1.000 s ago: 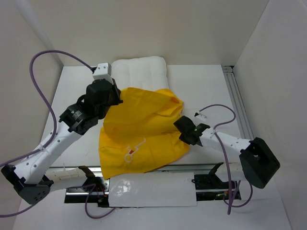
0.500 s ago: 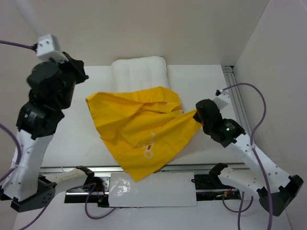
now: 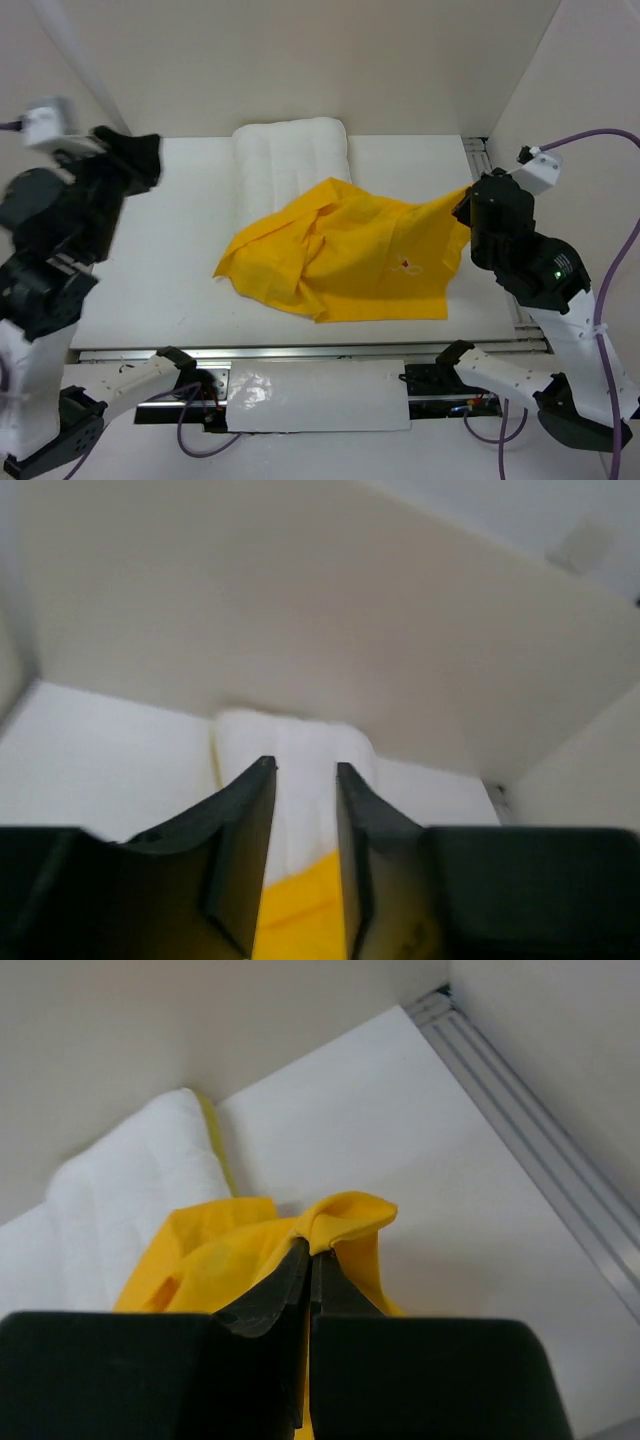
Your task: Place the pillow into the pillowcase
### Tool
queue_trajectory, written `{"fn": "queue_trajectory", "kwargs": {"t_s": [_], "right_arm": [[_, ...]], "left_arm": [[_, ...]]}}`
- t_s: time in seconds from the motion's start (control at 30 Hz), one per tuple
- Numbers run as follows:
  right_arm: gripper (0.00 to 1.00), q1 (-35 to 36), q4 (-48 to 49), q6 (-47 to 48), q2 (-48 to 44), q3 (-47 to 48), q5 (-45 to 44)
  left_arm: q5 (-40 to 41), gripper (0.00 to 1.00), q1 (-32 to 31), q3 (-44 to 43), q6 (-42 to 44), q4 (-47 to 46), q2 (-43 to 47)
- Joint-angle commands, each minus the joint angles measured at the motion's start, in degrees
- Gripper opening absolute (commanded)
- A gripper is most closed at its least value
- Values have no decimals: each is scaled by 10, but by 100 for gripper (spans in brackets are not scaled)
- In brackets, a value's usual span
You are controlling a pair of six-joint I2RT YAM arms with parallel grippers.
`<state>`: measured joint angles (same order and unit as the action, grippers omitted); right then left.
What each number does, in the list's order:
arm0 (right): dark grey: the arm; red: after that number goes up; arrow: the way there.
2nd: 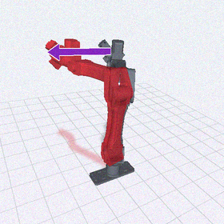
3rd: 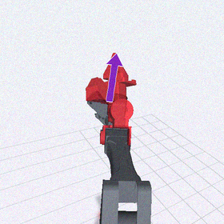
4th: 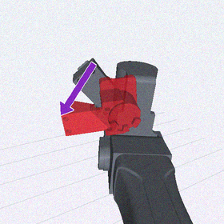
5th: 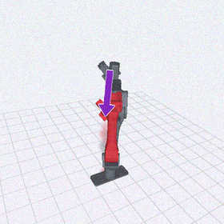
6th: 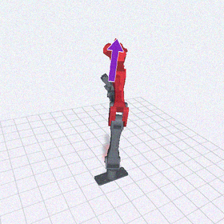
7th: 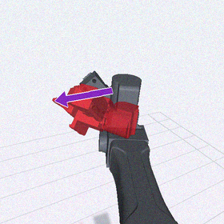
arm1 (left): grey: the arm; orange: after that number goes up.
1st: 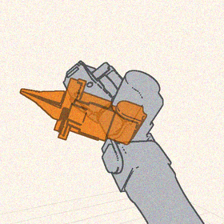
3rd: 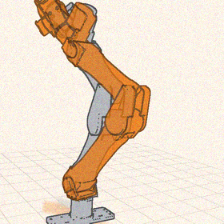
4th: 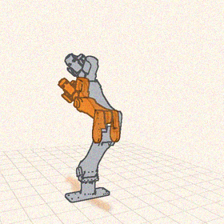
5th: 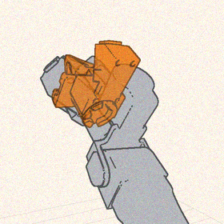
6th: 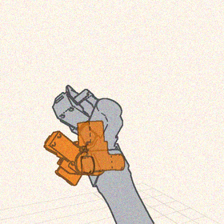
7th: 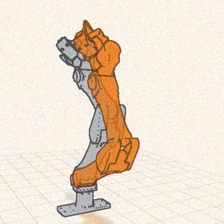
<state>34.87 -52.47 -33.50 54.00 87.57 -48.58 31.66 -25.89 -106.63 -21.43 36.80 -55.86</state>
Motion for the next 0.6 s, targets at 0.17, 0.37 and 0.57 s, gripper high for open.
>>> {"fn": "queue_trajectory", "kwargs": {"t_s": [0.17,0.37,0.57], "right_arm": [[0,-13,-147,-51,37,-43,-65],[0,-18,-109,-19,43,-60,-60],[0,-74,-51,39,49,-94,5]], "left_arm": [[-264,88,-35,385,-111,-44,-71],[-209,100,-62,496,-95,-82,-70],[-124,100,-39,481,-102,-59,-131]]}}
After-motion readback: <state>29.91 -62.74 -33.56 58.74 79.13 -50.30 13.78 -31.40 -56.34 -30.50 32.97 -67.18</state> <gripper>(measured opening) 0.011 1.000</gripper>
